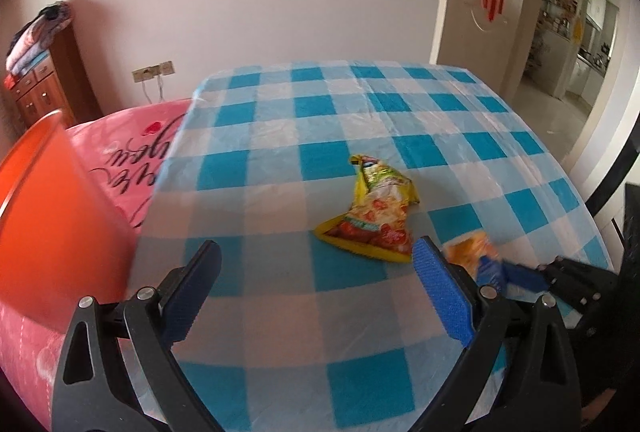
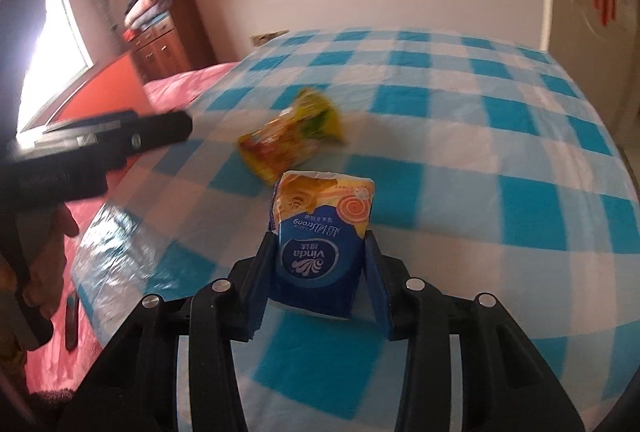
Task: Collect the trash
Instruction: 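Grasp the blue Vinda tissue pack with the right tool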
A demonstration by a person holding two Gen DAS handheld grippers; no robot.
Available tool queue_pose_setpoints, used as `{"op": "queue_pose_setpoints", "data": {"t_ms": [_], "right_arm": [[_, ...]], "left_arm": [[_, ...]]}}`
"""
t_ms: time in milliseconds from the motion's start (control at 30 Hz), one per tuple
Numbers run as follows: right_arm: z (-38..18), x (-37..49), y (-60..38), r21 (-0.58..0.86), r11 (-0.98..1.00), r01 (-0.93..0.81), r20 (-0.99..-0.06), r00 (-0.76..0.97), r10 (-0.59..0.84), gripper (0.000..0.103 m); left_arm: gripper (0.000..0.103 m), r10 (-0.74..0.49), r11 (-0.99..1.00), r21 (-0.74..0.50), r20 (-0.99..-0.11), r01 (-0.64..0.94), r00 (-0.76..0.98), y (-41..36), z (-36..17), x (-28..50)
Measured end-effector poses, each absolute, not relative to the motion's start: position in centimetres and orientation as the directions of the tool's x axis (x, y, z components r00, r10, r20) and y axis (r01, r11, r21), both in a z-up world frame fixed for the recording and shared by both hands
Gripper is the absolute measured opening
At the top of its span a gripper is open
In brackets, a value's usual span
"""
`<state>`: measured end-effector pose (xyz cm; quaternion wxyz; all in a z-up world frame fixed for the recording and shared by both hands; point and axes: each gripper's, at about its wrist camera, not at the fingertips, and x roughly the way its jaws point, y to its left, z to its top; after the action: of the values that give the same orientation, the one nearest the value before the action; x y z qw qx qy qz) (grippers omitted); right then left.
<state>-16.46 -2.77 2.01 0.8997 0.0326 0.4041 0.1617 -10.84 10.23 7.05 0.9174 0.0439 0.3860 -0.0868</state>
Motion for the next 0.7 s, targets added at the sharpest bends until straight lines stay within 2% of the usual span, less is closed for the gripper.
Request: {"op": "queue_pose_setpoints", "data": {"t_ms": [533,633,700], "right_arm": [[2.5,-14.0,-10.5,0.223,0.971,-0.088,-0.707,0.672,0.223,0.046],[2.3,-13.9,-10.9,0.232,0.969,-0.081,-0.708,0.669,0.226,0.046],[2.1,-13.7,-11.1,0.240,0.968,-0.077,-0.711,0.665,0.229,0.046]], "left_arm": [[0.096,-0.150,0.962,0.025,-0.781,0.270,0.607,4.9,2.9,-4.2],[0.088,-0.143,0.963,0.029,-0.786,0.267,0.602,4.8,2.6,-3.7],[0.079,-0.140,0.965,0.025,-0.792,0.260,0.595,5.0,2.4,-3.4]]}}
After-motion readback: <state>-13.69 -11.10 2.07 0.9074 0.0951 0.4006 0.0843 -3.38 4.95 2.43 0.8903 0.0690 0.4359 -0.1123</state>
